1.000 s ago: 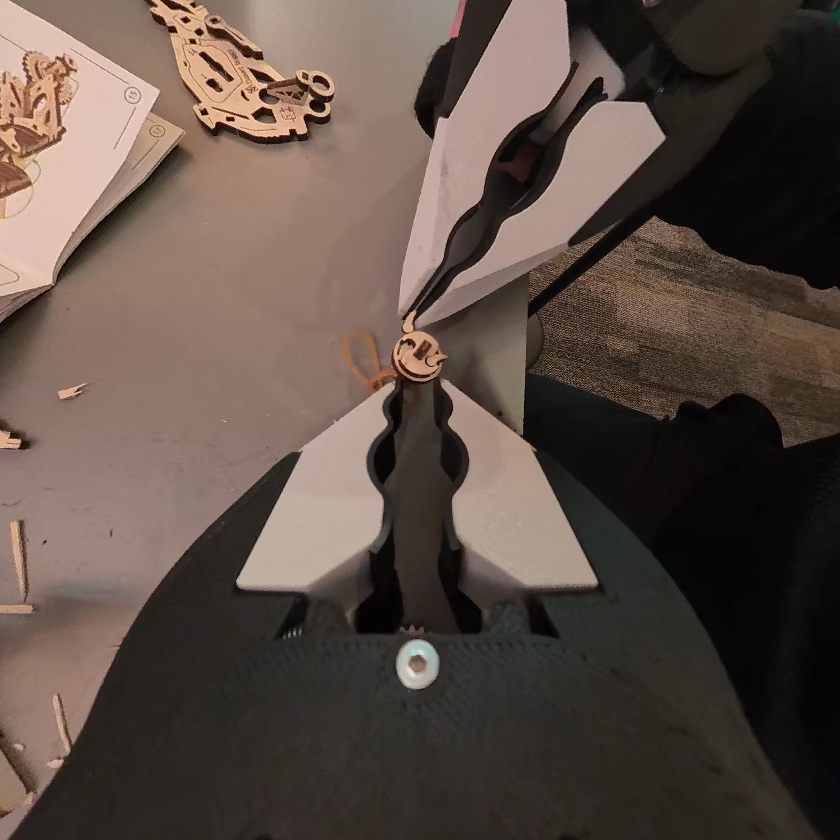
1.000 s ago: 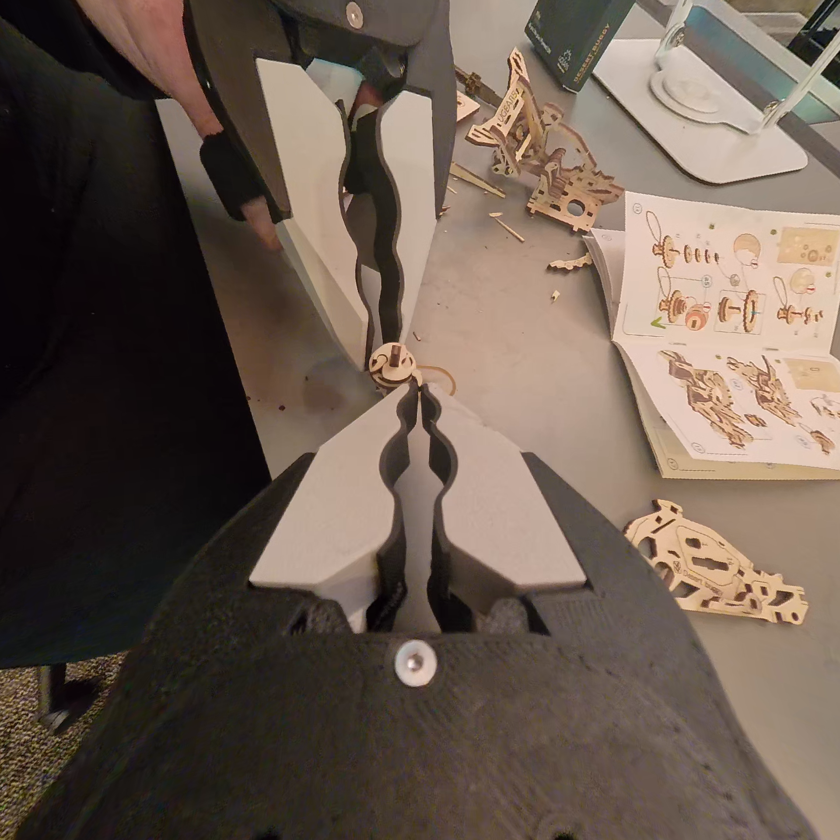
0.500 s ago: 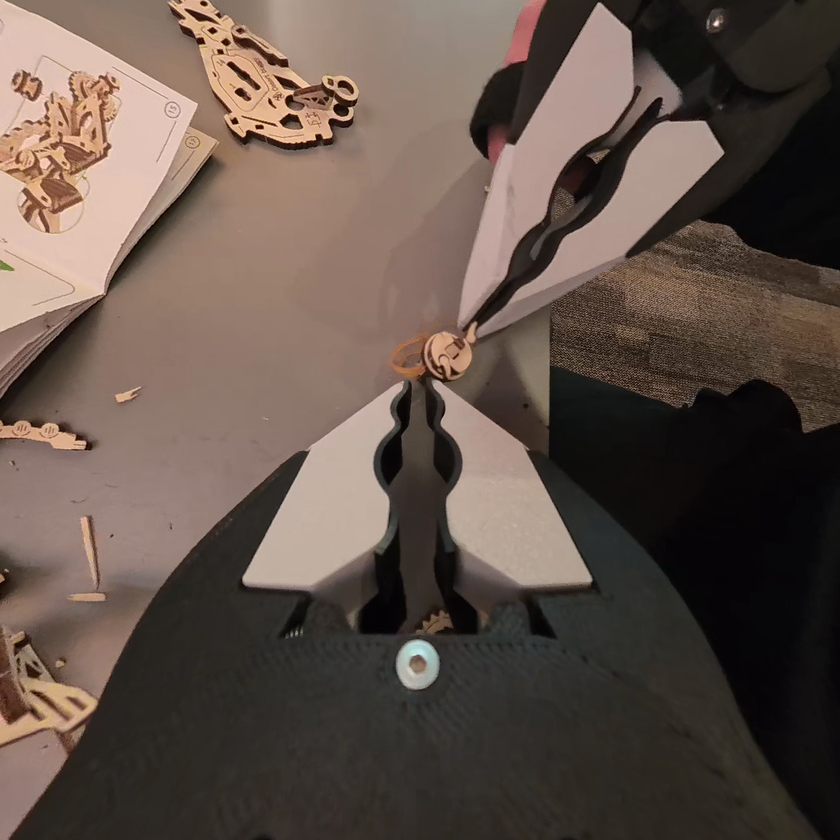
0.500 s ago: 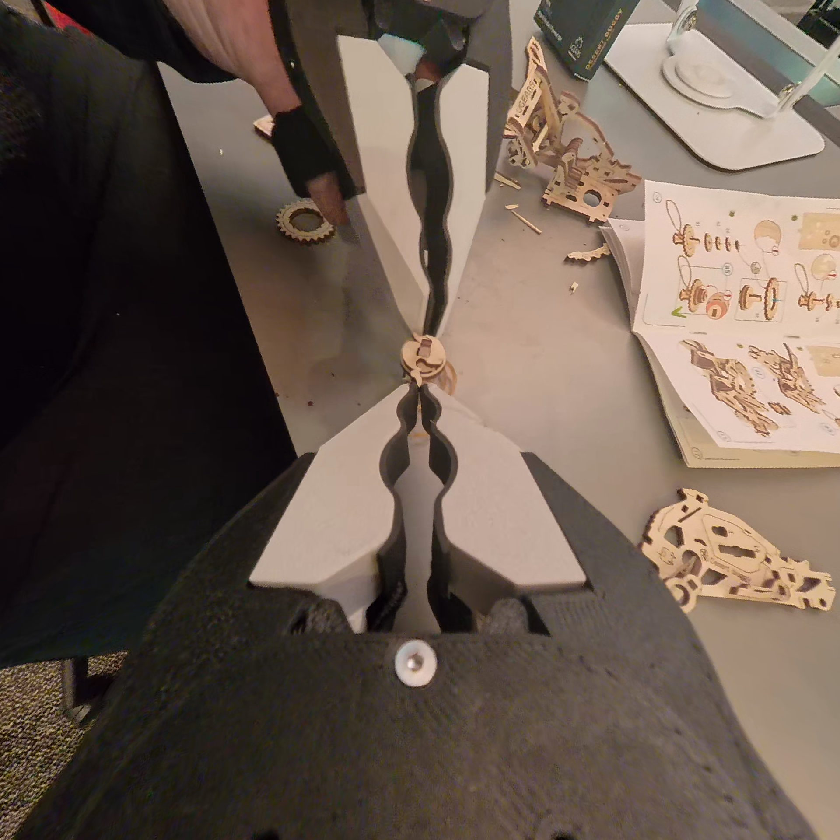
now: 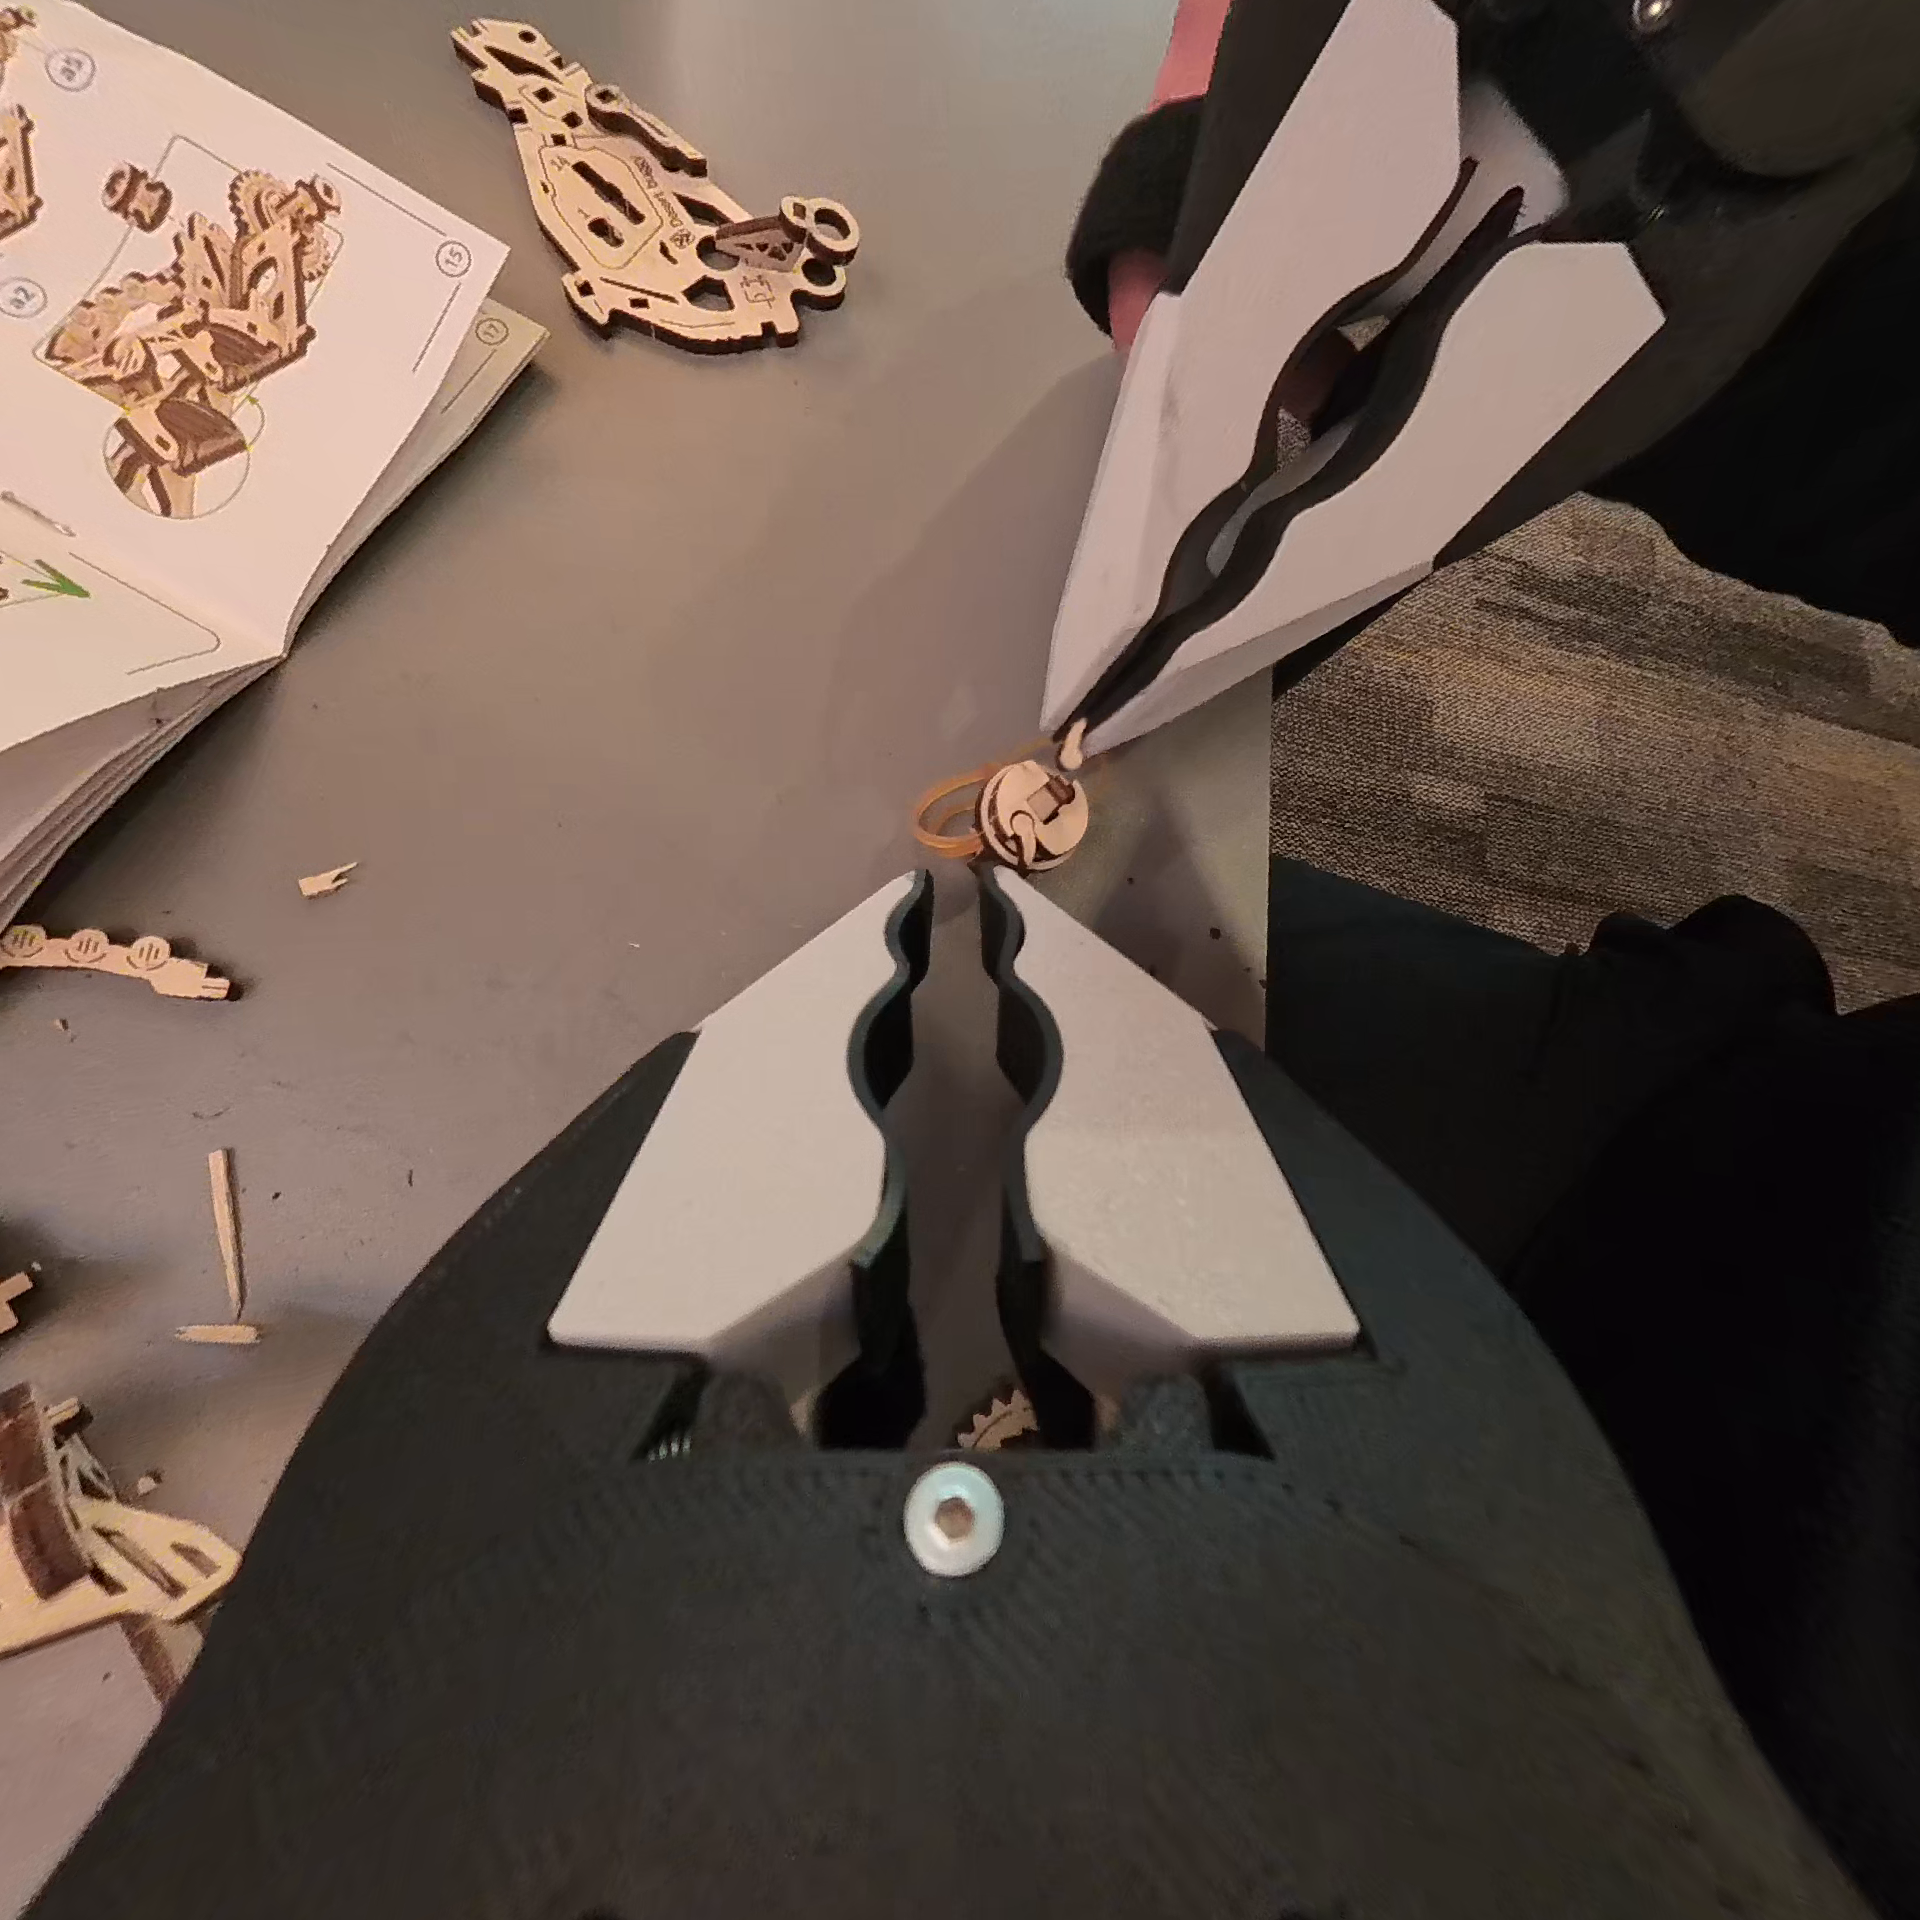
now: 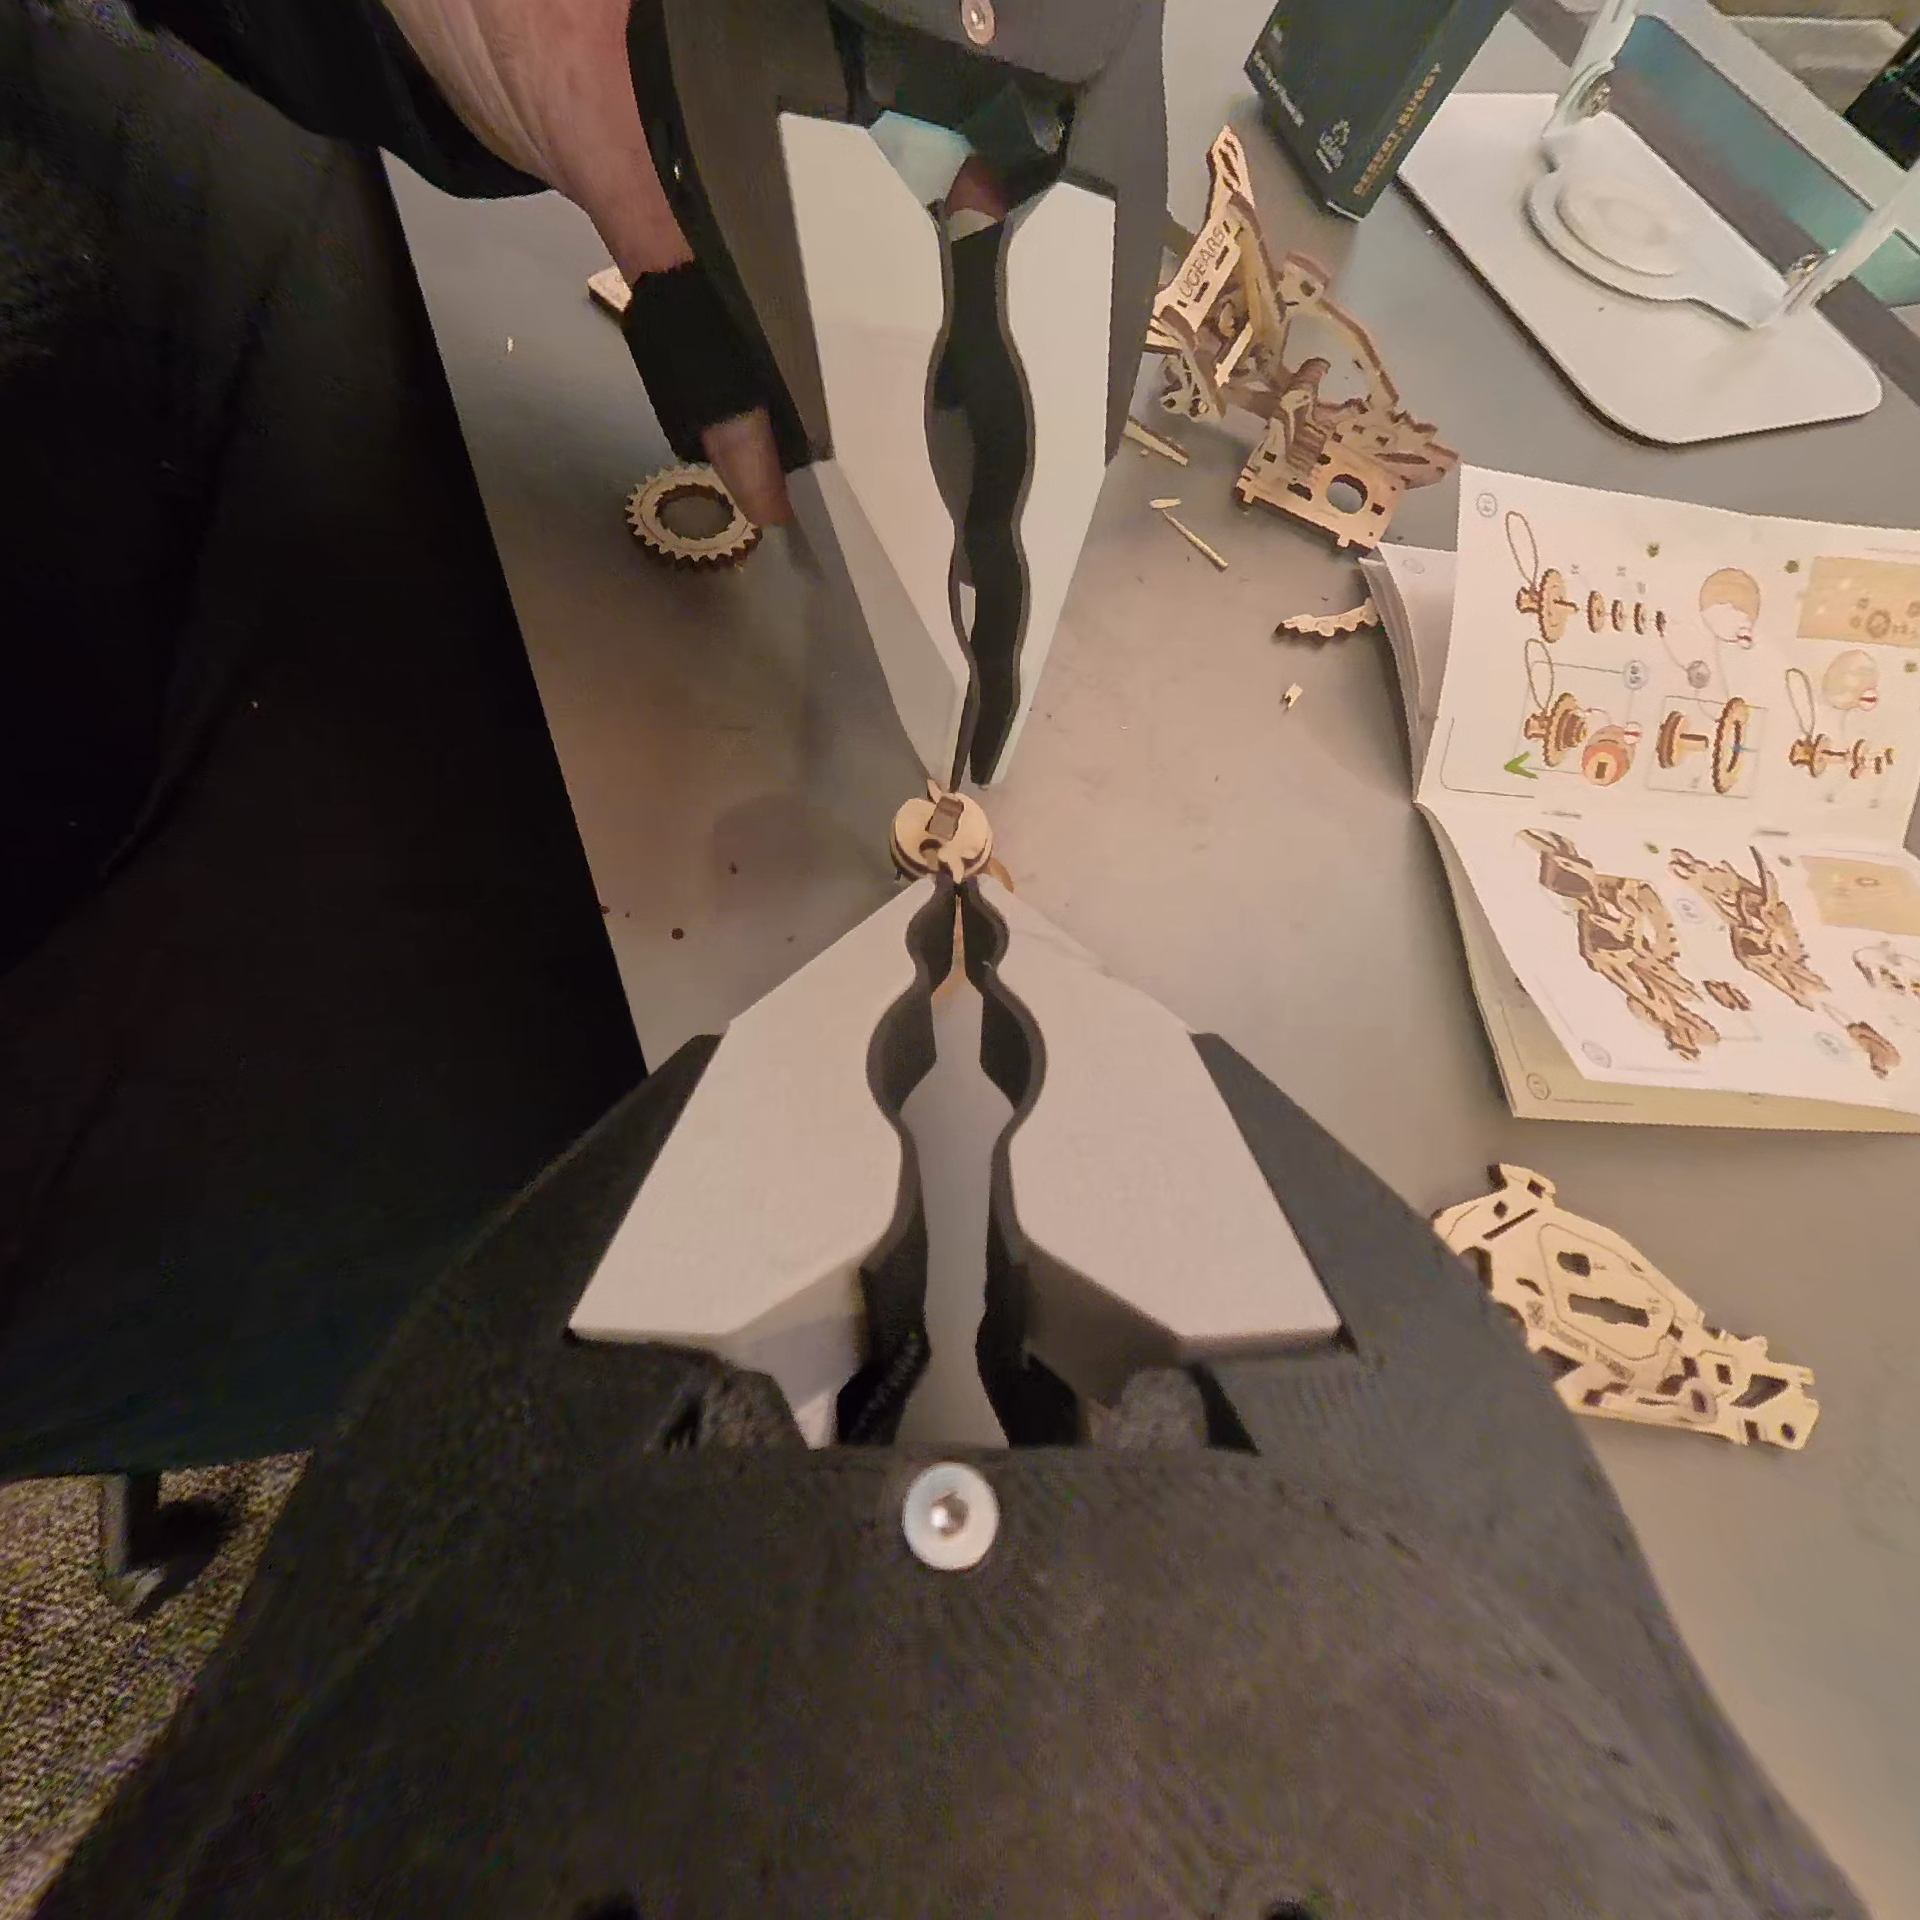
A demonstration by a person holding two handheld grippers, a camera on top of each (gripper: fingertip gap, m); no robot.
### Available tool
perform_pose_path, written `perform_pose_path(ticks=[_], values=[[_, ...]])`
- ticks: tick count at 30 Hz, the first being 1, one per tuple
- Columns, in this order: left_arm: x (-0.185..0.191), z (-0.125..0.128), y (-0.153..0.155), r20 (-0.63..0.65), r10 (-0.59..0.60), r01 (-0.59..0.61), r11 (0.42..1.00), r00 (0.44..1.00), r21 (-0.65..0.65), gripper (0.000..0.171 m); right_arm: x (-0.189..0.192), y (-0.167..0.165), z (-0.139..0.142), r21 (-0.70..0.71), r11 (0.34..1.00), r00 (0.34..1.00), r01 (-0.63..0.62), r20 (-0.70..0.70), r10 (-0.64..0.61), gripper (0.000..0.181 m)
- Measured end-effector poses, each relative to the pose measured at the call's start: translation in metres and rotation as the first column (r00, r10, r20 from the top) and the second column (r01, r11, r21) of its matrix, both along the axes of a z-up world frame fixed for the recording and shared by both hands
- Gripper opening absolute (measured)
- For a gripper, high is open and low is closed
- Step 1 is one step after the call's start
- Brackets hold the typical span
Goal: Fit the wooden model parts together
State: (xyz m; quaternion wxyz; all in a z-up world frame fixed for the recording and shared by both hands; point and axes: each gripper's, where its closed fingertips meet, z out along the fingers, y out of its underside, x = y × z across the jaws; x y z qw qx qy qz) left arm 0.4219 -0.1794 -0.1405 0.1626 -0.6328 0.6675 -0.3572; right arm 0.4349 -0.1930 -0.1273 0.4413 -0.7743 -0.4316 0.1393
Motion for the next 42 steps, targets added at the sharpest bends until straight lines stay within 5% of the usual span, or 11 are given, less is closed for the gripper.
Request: perform_pose_path(ticks=[42], values=[[-0.0081, 0.0056, -0.0002, 0.031, 0.004, -0.003, 1.000, 1.000, -0.029, 0.015, -0.0053, -0.0037, -0.0014, -0.118, 0.990, 0.989, -0.073, 0.118, 0.087, 0.000]])
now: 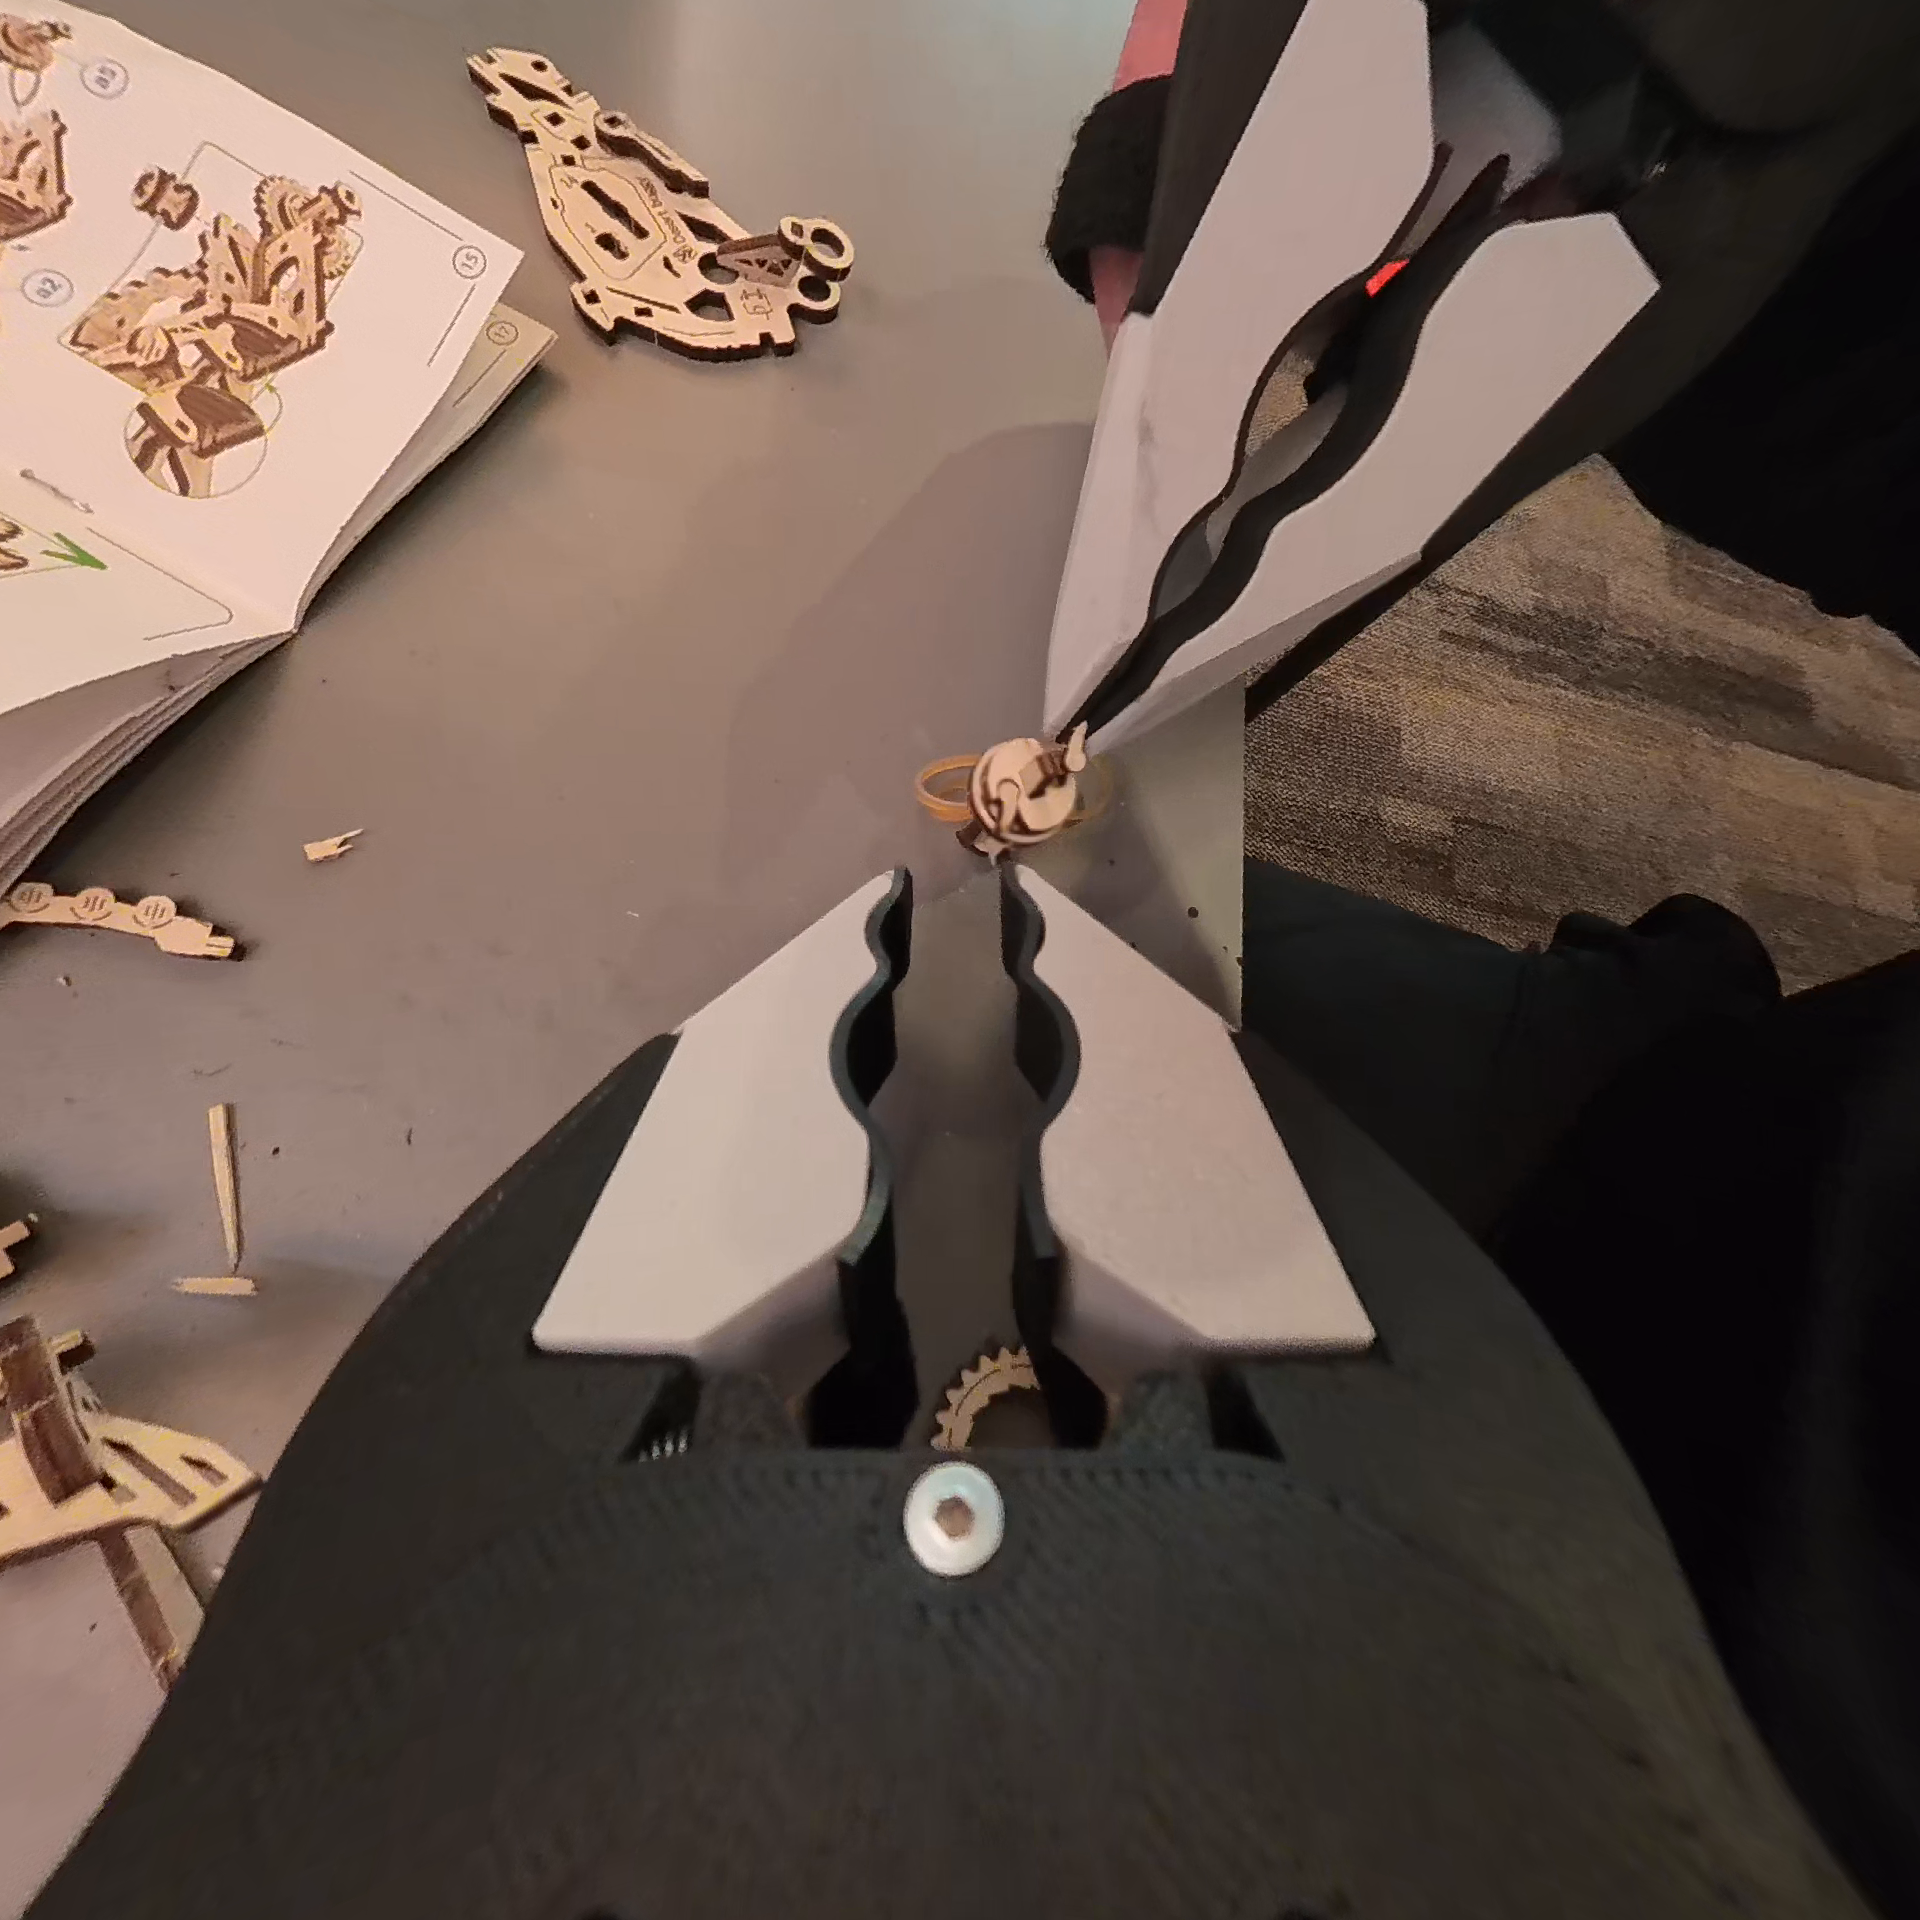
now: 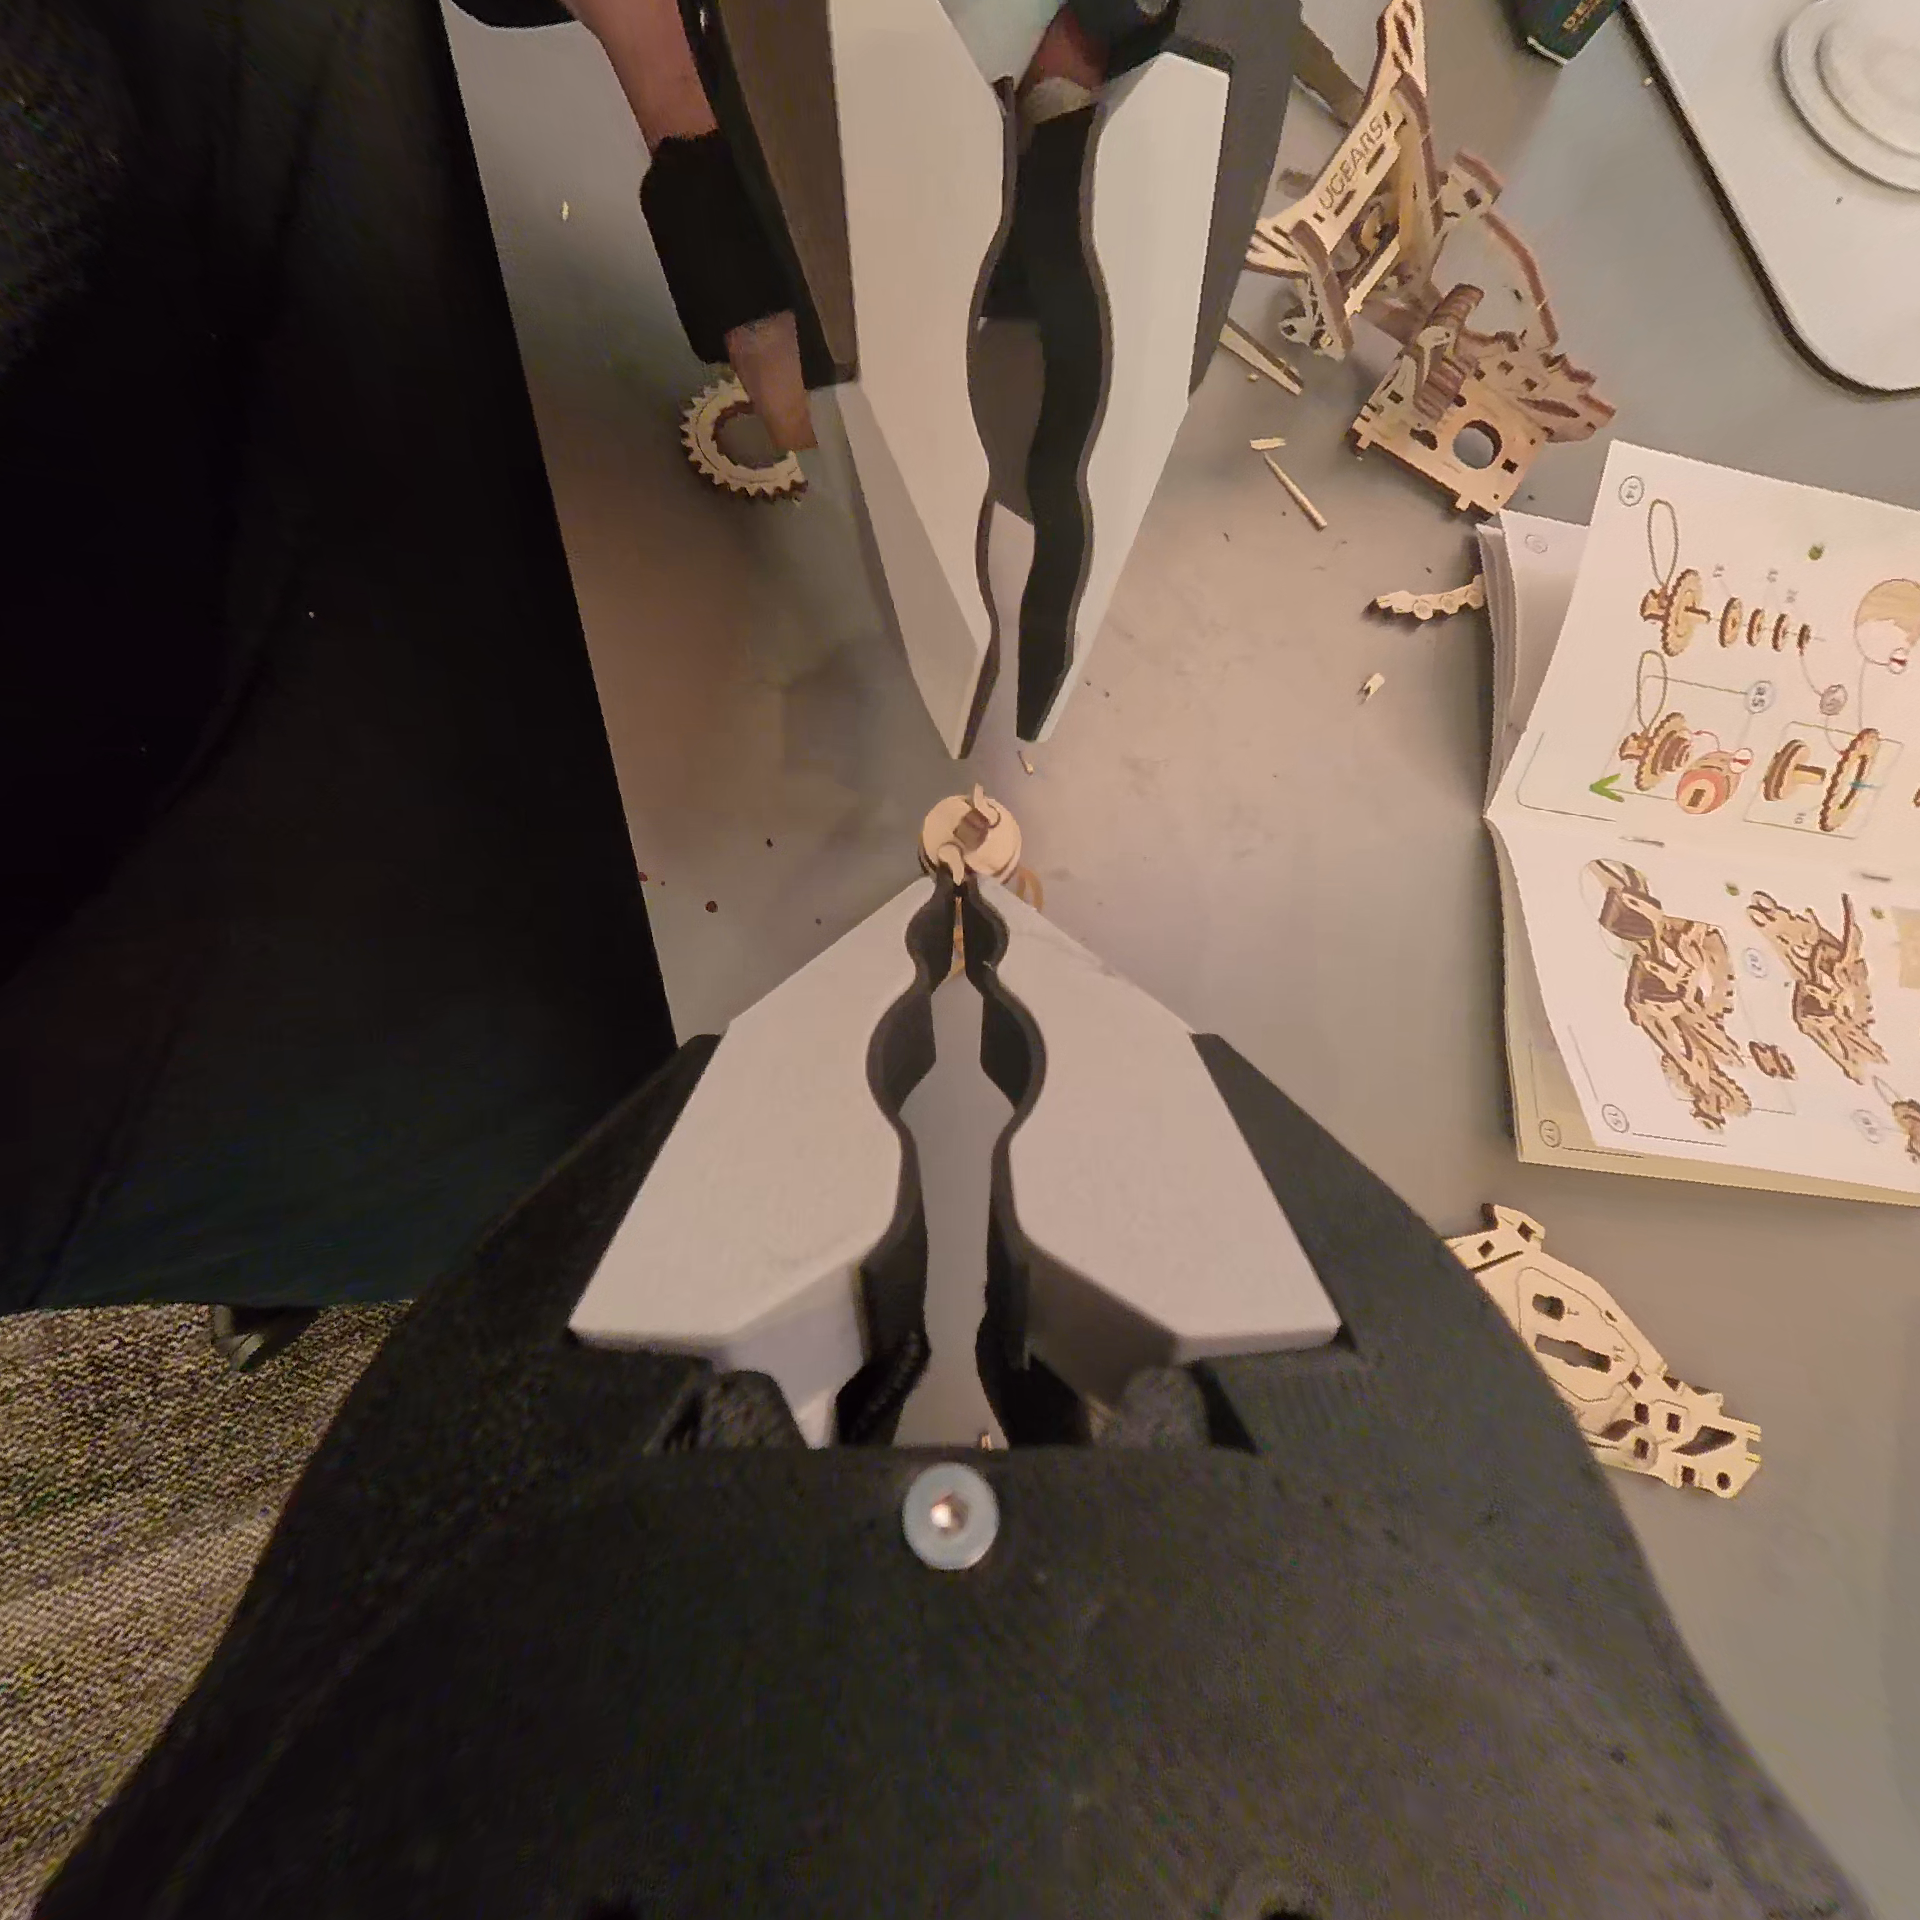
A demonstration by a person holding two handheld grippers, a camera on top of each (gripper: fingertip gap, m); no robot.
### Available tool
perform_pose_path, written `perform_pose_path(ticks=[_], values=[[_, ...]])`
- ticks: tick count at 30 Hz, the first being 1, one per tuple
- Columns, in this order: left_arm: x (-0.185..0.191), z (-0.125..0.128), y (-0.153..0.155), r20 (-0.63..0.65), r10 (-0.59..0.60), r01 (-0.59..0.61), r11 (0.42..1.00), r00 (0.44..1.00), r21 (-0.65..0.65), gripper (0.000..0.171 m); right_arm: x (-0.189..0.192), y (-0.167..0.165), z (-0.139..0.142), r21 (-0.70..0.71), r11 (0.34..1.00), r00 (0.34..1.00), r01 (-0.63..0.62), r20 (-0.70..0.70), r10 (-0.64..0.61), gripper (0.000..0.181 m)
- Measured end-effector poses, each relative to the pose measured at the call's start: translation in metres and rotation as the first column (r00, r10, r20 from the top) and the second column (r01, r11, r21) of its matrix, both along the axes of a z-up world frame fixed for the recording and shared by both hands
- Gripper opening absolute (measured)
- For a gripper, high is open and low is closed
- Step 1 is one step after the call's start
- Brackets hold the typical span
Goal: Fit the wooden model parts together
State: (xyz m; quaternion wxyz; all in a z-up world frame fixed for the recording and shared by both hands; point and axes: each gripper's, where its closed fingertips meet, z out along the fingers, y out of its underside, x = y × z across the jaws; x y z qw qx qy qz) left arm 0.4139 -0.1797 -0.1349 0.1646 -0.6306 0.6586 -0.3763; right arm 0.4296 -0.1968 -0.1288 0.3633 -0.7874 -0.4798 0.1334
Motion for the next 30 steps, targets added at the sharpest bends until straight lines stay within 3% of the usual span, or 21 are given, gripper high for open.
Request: perform_pose_path(ticks=[8, 11, 14, 16, 23, 30], values=[[-0.004, 0.013, -0.005, 0.052, -0.017, 0.014, 0.999, 0.999, 0.050, 0.021, 0.002, -0.001, 0.008, -0.015, 0.999, 0.998, 0.033, -0.060, -0.033, 0.000], [-0.001, 0.031, -0.010, 0.138, -0.076, 0.044, 0.973, 0.988, 0.225, 0.021, 0.001, -0.003, 0.018, -0.049, 0.998, 0.987, 0.048, -0.148, -0.055, 0.000], [0.005, 0.044, -0.018, 0.174, -0.185, 0.084, 0.880, 0.967, 0.468, 0.021, -0.003, -0.007, 0.028, -0.130, 0.991, 0.961, 0.042, -0.267, -0.076, 0.000], [0.010, 0.049, -0.020, 0.177, -0.211, 0.080, 0.829, 0.961, 0.554, 0.021, -0.003, -0.007, 0.032, -0.156, 0.987, 0.947, 0.041, -0.310, -0.088, 0.000], [0.014, 0.050, -0.018, 0.207, -0.212, 0.049, 0.802, 0.955, 0.596, 0.018, -0.002, -0.007, 0.038, -0.165, 0.985, 0.923, 0.045, -0.370, -0.105, 0.000], [0.016, 0.044, -0.016, 0.205, -0.187, 0.044, 0.833, 0.961, 0.552, 0.016, 0.006, -0.004, 0.039, -0.163, 0.983, 0.898, 0.085, -0.414, -0.146, 0.000]])
